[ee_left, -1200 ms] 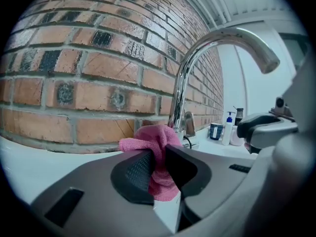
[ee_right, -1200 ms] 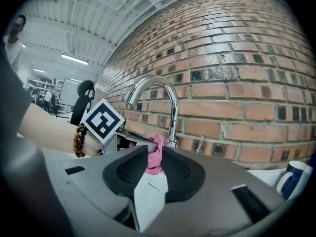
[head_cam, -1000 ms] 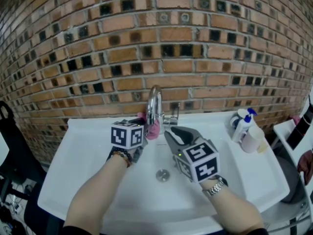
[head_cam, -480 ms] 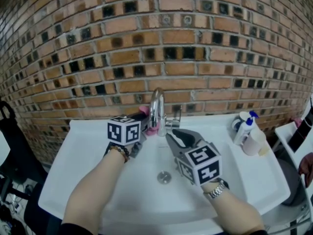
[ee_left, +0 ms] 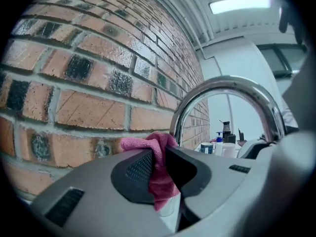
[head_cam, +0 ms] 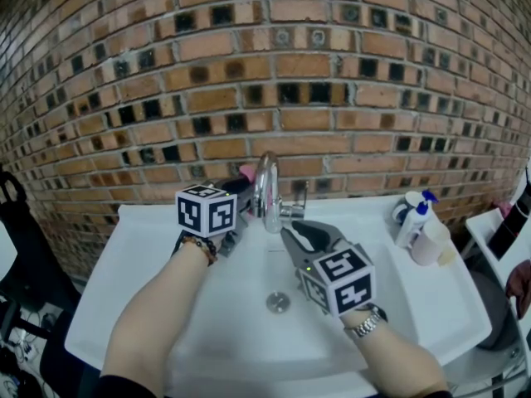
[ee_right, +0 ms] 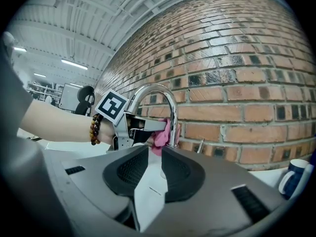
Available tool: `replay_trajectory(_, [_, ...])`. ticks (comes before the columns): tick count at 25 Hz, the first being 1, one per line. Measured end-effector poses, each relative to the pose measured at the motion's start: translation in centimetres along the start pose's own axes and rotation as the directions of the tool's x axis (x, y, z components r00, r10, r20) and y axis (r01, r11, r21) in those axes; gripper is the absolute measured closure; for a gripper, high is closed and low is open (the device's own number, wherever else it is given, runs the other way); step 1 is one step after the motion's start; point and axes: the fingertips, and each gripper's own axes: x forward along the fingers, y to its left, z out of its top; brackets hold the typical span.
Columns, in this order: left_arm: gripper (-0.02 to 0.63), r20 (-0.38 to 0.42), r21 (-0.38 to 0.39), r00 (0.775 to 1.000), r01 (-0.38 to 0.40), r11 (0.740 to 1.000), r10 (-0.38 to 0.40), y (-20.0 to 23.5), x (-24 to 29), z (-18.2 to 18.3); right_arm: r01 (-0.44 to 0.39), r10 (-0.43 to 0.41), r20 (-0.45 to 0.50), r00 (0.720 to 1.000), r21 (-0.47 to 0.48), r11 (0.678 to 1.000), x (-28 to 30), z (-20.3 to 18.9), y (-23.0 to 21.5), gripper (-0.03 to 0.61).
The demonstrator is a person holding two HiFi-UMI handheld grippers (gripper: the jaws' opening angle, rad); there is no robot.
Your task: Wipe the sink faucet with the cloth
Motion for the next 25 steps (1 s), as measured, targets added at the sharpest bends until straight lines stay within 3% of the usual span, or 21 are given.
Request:
replay_trajectory(10, [0.549, 0.103, 0.05, 0.993, 0.049, 0.998, -0.054, -1.3, -1.1, 5.3, -0.002, 0.002, 0.004, 1.0, 0.0, 1.0, 0.0, 0.1, 0.2, 0.48])
replay_trajectory(25, [0.549, 0.152, 0.158, 0.985, 0.051, 0.986, -0.075, -3.4, -3.8, 9.4, -0.006, 0.006, 0.021, 1.0, 0.003, 1.0, -0.2, 0.7, 0.5, 0.48])
